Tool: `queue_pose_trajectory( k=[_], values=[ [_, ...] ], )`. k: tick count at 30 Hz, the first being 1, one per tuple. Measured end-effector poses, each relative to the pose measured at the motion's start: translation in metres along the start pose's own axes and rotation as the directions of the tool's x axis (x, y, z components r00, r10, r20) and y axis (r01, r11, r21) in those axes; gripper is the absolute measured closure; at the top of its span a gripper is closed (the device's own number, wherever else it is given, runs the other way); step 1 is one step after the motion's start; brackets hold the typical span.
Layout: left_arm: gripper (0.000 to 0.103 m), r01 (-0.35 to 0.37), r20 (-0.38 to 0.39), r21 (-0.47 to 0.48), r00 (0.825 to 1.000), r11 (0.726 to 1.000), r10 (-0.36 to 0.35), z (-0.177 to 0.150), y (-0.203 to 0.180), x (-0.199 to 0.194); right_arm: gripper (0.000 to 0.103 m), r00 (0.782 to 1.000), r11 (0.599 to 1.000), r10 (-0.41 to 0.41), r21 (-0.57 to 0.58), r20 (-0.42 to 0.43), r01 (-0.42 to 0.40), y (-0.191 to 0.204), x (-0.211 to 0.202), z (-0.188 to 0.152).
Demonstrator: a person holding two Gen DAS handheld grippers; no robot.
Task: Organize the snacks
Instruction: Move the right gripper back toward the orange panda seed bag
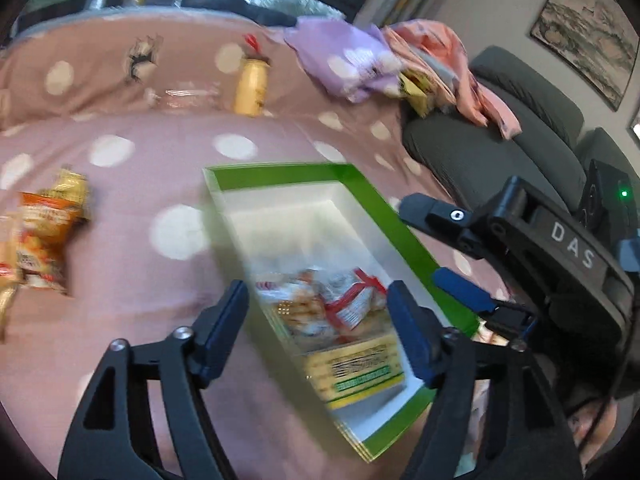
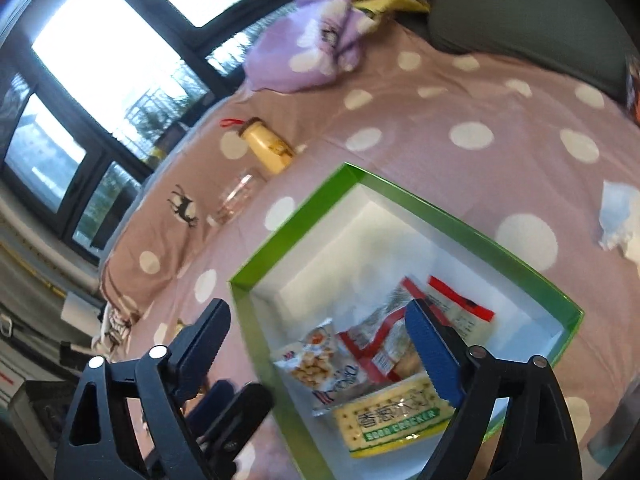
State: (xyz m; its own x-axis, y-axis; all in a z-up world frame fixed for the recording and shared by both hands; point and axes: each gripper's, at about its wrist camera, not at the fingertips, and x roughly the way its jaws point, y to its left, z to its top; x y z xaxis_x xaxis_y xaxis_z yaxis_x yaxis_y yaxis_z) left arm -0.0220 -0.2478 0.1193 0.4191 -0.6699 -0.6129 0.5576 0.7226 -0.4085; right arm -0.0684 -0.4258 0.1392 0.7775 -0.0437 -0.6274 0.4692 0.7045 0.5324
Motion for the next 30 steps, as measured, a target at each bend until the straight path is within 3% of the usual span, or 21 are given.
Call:
queue_pose_trajectory(
  k=[2,7,14,18,22,25,30],
  values=[
    [0.020,-0.039,0.027,-0.017,0.999,0.999,0.040,-0.002,0.017,-0.019,0.013,1.000,0.999,0.001,-0.033,0.009,-0.001,0.010,0.000,-0.002],
    [0.010,-0.148,0.056,-0.062,0.987,0.987,0.151,-0.008,0.063,-0.059,0.013,1.000,0.991,0.007,-0.136,0.025,-0.003,0.043,0.002,-0.013],
    [0.009,-0.331,0.072,-0.168,0.935,0.929,0.346,-0.032,0.144,-0.108,0.013,0.998,0.962,0.008,-0.274,0.055,0.007,0.090,0.008,-0.042],
    [0.009,-0.343,0.059,-0.279,0.926,0.897,0.373,-0.044,0.183,-0.126,0.013,1.000,0.939,0.008,-0.343,0.027,0.001,0.112,0.020,-0.064],
    [0.009,-0.397,0.030,-0.335,0.902,0.854,0.431,-0.049,0.203,-0.135,0.013,0.999,0.902,-0.032,-0.431,0.007,0.032,0.137,0.035,-0.089],
    [0.009,-0.421,0.020,-0.338,0.891,0.842,0.453,-0.052,0.209,-0.140,0.013,0.999,0.875,-0.040,-0.483,0.001,0.035,0.150,0.042,-0.106],
    [0.009,-0.422,0.014,-0.356,0.889,0.834,0.457,-0.059,0.214,-0.148,0.013,0.997,0.843,-0.059,-0.537,-0.052,0.021,0.162,0.052,-0.130]
  ],
)
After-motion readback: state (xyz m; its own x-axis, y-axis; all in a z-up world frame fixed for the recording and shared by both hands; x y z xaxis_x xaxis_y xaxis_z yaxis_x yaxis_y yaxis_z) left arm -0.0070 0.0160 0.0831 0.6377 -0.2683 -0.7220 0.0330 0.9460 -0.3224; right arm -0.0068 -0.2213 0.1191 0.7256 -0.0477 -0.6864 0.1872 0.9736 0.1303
